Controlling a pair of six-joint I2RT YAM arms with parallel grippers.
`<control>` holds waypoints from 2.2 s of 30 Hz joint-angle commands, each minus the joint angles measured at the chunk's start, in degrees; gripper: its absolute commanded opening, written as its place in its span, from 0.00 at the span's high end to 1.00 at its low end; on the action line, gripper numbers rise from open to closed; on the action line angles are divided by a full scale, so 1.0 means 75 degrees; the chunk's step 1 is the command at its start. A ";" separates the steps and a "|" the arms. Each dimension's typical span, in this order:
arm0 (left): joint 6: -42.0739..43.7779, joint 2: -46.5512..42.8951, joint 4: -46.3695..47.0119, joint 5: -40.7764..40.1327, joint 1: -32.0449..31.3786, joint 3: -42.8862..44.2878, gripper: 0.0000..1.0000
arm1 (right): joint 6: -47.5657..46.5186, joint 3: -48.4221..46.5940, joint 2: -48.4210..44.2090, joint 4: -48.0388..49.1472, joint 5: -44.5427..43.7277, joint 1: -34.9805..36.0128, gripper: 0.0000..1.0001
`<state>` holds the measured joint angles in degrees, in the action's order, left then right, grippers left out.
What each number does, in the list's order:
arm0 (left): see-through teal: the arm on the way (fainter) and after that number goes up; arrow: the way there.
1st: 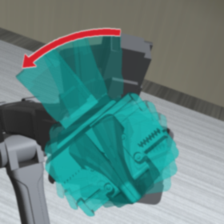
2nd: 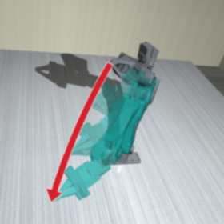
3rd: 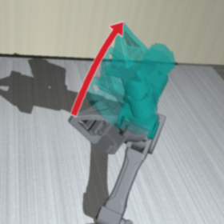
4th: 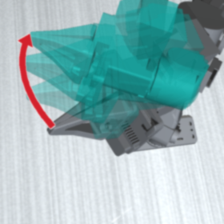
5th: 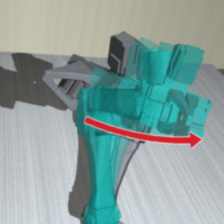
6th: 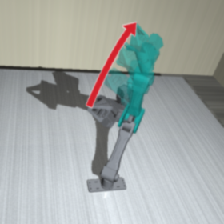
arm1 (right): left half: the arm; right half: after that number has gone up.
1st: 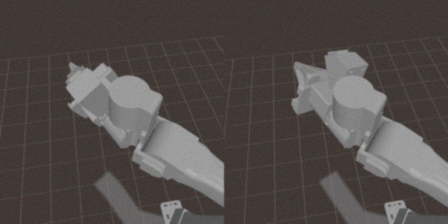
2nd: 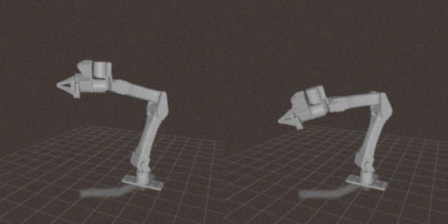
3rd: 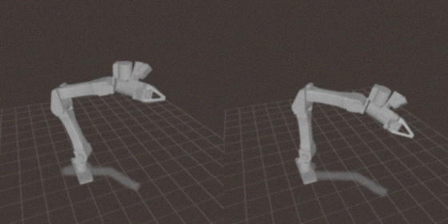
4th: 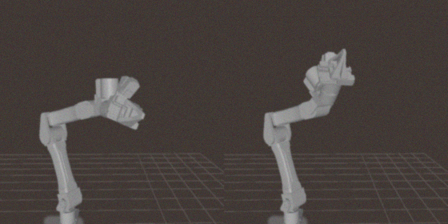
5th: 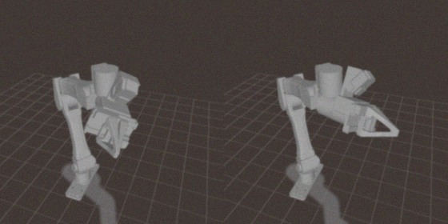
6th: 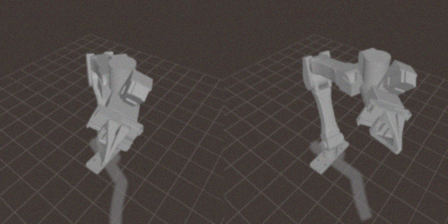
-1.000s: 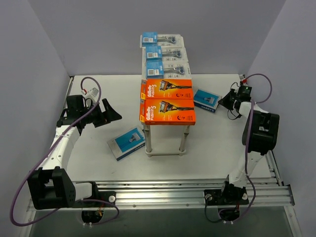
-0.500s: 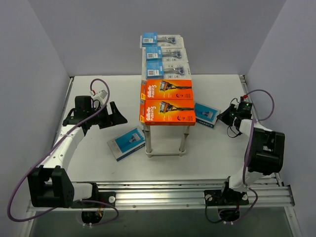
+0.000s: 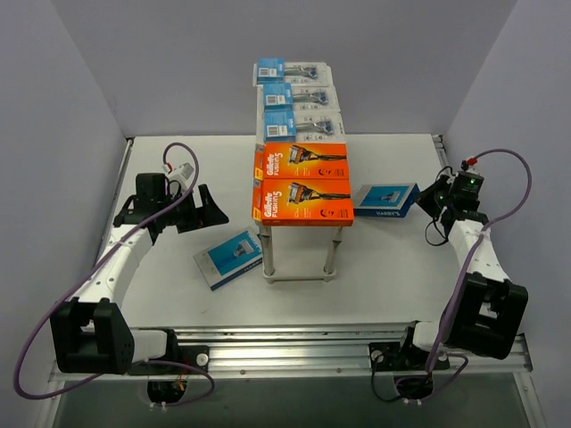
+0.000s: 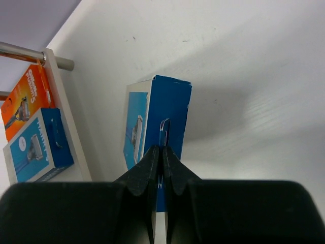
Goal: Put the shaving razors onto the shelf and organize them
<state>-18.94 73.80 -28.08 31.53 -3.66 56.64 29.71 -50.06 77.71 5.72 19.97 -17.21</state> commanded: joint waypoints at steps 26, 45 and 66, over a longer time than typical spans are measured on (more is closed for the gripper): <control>0.0146 -0.0055 0.0122 0.0003 -0.0086 0.0194 0.06 | 0.0503 -0.1915 -0.2216 -0.1466 0.1873 0.0279 1.00; 0.0135 -0.0160 0.0111 -0.0009 -0.0098 0.0170 0.06 | 0.1534 -0.1353 -0.2978 -0.0060 0.3678 0.0631 1.00; 0.0170 -0.0254 0.0052 -0.0090 -0.0203 0.0194 0.06 | 0.2671 0.0382 -0.3822 0.1008 0.2776 0.2248 1.00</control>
<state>-18.81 73.80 -28.08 31.31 -4.91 56.64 48.84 -46.74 50.72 7.53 42.68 -1.96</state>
